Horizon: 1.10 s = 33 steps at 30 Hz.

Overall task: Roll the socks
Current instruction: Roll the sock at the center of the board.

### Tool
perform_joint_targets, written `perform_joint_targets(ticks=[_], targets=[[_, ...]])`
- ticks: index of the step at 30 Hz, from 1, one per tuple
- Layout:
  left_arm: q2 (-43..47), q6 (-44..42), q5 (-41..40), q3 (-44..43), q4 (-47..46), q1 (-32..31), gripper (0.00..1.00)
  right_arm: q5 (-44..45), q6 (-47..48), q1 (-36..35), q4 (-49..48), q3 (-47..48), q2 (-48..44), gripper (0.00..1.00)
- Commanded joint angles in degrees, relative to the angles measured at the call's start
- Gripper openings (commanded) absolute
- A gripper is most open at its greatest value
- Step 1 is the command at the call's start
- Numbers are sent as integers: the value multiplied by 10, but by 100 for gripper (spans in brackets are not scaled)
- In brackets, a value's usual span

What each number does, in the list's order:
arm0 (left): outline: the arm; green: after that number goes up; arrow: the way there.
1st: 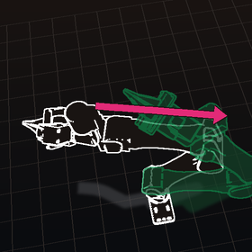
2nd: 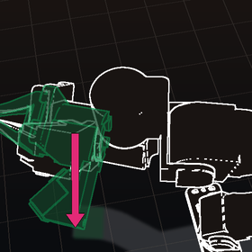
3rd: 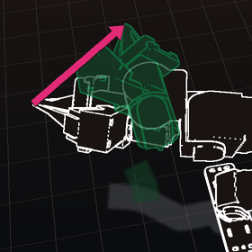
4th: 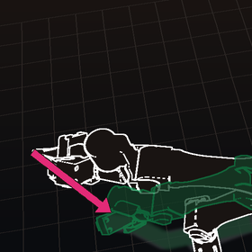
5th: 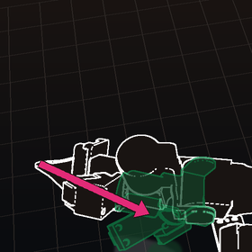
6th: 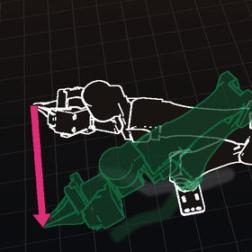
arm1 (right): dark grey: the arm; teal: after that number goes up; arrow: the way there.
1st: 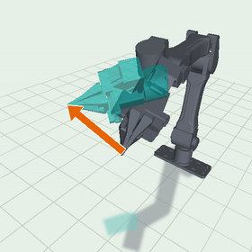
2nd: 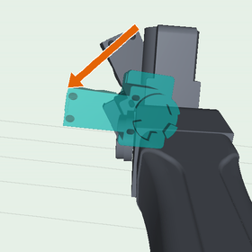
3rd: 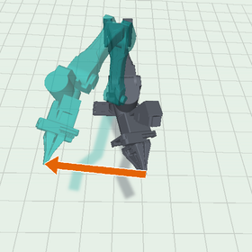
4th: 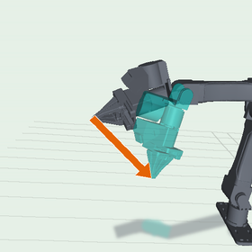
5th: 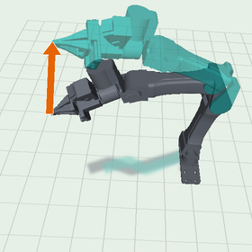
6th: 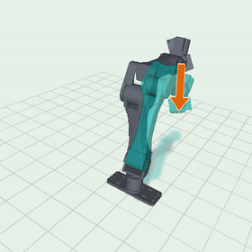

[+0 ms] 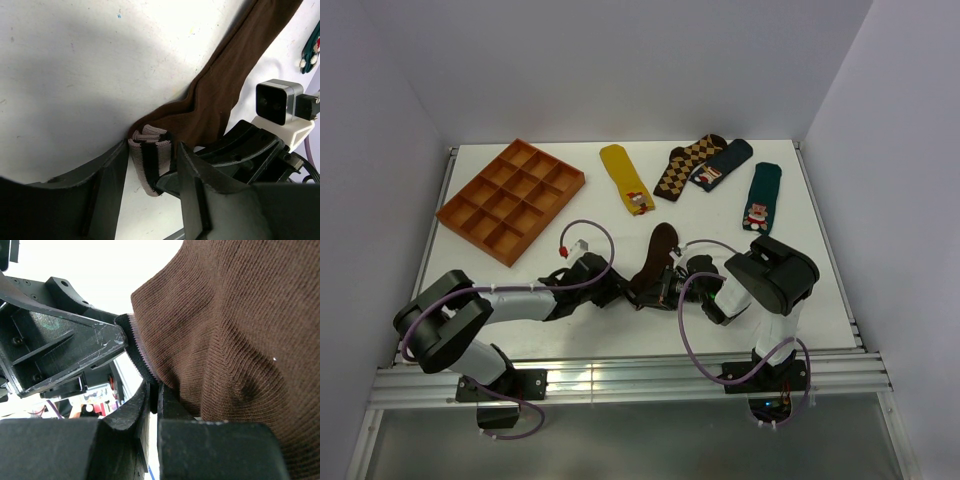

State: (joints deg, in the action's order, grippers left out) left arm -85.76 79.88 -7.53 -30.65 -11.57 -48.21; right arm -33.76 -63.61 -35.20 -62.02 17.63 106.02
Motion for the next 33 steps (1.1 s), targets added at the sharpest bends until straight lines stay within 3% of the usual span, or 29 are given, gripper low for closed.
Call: perform_joint_targets(ticks=[1, 10, 14, 18, 22, 26, 33], targets=[[-6, -9, -28, 16, 67, -4, 49, 14, 16, 2, 48, 0, 13, 0], [-1, -13, -11, 44, 8, 0, 45, 9, 15, 3, 41, 3, 20, 0], [-11, -17, -8, 39, 8, 1, 39, 8, 13, 2, 42, 4, 22, 0], [-20, -21, -5, 33, 11, 1, 26, 7, 14, 2, 43, 5, 22, 0], [-27, -33, -6, 9, 33, 1, 5, 9, 27, 2, 57, 9, 14, 0], [-31, -55, -22, -33, 114, 0, 0, 21, 58, 3, 106, 17, -18, 4], [-86, -104, -86, -162, 335, -13, 0, 81, 148, 0, 235, 37, -138, 26]])
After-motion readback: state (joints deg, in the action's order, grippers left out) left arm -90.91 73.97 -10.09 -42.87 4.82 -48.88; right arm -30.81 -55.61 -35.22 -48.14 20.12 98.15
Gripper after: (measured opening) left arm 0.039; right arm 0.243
